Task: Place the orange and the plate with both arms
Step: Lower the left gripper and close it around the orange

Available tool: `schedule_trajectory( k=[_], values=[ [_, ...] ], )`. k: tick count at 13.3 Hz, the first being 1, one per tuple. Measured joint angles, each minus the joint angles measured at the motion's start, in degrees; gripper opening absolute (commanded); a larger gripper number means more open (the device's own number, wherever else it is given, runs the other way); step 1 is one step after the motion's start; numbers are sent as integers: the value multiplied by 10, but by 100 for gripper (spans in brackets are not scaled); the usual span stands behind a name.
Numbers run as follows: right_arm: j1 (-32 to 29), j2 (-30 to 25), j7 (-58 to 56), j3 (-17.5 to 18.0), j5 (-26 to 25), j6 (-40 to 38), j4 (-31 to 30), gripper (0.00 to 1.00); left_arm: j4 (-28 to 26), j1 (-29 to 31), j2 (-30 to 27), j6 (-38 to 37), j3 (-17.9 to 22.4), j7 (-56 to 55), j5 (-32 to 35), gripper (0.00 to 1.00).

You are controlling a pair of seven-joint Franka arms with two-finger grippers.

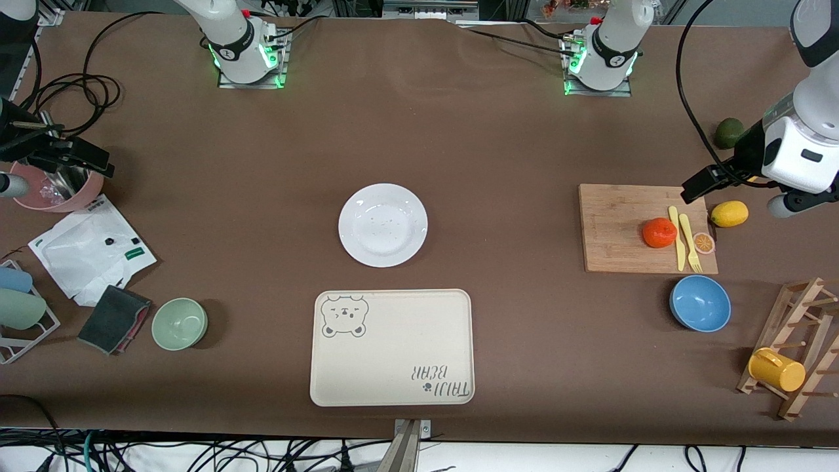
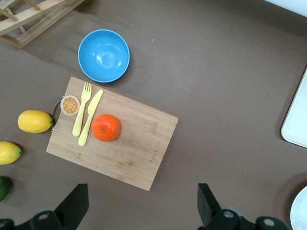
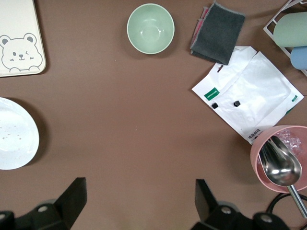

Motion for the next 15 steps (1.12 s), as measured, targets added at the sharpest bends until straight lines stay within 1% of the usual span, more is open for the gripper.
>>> schedule_trajectory(
  k=[2, 5, 6, 8, 11, 13, 15],
  values=[
    [0, 0, 0, 0, 0, 0, 0, 100, -1, -1, 17, -1, -3, 0, 0, 100],
    [0, 0, 0, 0, 0, 0, -1, 100, -1, 2, 95, -3, 2, 0, 0, 100],
    [0, 0, 0, 0, 0, 0, -1, 100, 0, 6, 115, -6, 3, 0, 0, 100],
    [0, 0, 0, 0, 0, 0, -1, 100, 0, 17, 136, -30, 5, 0, 4, 100],
    [0, 0, 0, 0, 0, 0, -1, 100, -4, 48, 180, -44, 7, 36, 51, 100],
    [0, 0, 0, 0, 0, 0, -1, 100, -17, 56, 208, -36, 7, 66, 68, 100],
    [0, 0, 0, 0, 0, 0, -1, 100, -39, 57, 218, -8, 7, 89, 70, 100]
  ],
)
